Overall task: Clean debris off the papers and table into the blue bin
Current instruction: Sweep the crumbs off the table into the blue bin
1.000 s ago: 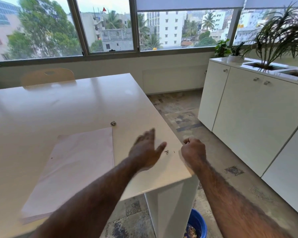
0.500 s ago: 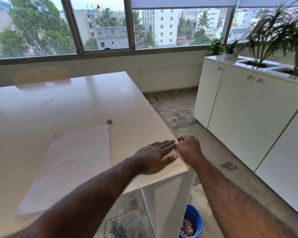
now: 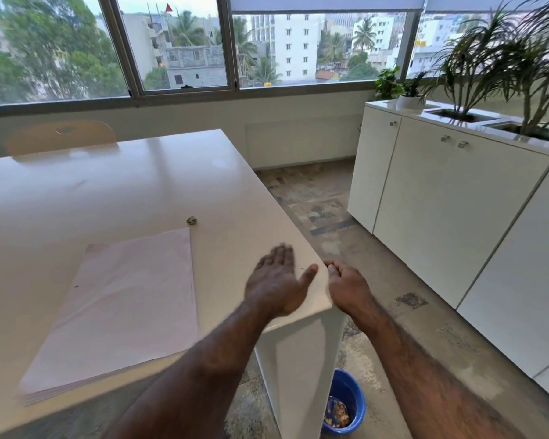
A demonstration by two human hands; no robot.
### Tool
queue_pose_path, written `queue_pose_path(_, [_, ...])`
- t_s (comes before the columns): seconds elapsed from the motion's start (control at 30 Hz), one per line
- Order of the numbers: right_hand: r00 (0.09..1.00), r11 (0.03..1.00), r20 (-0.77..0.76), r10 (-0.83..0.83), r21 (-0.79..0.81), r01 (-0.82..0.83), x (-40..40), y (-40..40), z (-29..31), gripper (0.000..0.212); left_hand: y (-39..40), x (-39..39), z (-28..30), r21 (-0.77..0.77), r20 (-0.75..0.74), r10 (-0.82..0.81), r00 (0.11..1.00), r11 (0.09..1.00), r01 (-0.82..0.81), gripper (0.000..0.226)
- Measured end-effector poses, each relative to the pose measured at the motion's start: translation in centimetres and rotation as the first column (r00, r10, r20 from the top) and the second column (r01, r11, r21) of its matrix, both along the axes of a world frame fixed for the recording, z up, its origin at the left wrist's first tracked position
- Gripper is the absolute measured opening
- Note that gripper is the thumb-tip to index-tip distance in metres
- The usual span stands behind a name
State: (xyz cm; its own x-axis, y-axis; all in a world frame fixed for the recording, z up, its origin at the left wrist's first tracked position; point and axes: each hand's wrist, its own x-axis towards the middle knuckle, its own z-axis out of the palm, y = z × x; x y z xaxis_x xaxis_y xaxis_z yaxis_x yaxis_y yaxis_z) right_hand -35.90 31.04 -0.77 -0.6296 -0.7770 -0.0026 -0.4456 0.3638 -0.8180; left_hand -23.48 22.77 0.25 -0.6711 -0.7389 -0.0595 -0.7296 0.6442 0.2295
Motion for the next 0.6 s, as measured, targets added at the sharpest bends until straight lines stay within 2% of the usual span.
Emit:
queue_pose_path(0.07, [0.999, 0.999, 0.049, 0.019, -0.027, -0.018, 0.1, 0.4, -0.2, 0.030, 0.3, -0.8, 0.3, 0.070, -0.121, -0.121, 0.985, 0.989, 0.130, 0.077])
queue_pose_path(0.1, [0.997, 0.999, 0.074, 0.030, -0.039, -0.028, 0.2, 0.5, -0.4, 0.030, -0.1, -0.6, 0.6, 0.122, -0.226, -0.121, 0.967, 0.981, 0.151, 0.070])
queue_pose_path(0.17, [0.994, 0.997, 0.096, 0.061, -0.045, -0.057, 0.2, 0.6, -0.7, 0.031, -2.1, 0.2, 0.9, 0.121, -0.379, -0.009, 0.925, 0.991, 0.059, 0.061])
queue_pose_path(0.2, [0.993, 0.996, 0.092, 0.081, -0.038, -0.077, 0.3, 0.6, -0.7, 0.033, -3.5, 0.5, 1.0, 0.063, -0.358, 0.030, 0.933, 0.998, -0.008, 0.063])
queue_pose_path(0.23, [0.992, 0.995, 0.082, 0.098, -0.017, -0.097, 0.1, 0.7, -0.8, 0.035, -4.5, 0.6, 0.9, 0.017, -0.269, 0.028, 0.963, 1.000, -0.024, 0.067])
queue_pose_path(0.3, [0.990, 0.990, 0.039, 0.137, 0.034, -0.138, 0.1, 0.6, -0.7, 0.039, -5.7, 0.4, 1.0, -0.003, -0.045, -0.091, 0.995, 0.996, 0.091, 0.069])
queue_pose_path(0.37, [0.986, 0.982, -0.005, 0.167, 0.084, -0.166, -0.4, 0.7, -0.5, 0.043, -5.2, -0.6, 1.0, -0.009, 0.056, -0.245, 0.968, 0.969, 0.246, 0.063])
queue_pose_path(0.5, [0.977, 0.970, -0.040, 0.209, 0.138, -0.201, -0.6, 0.7, -0.5, 0.047, -3.5, 0.5, 1.1, 0.037, 0.004, -0.387, 0.922, 0.922, 0.386, 0.053])
queue_pose_path(0.57, [0.979, 0.973, -0.027, 0.200, 0.120, -0.196, -0.6, 0.8, -0.5, 0.046, -2.5, 2.0, 1.3, 0.155, -0.142, -0.356, 0.924, 0.914, 0.376, 0.052])
queue_pose_path(0.6, [0.979, 0.974, -0.027, 0.202, 0.113, -0.198, -0.7, 0.8, -0.5, 0.045, -2.0, 2.9, 1.4, 0.212, -0.240, -0.277, 0.930, 0.920, 0.329, 0.051])
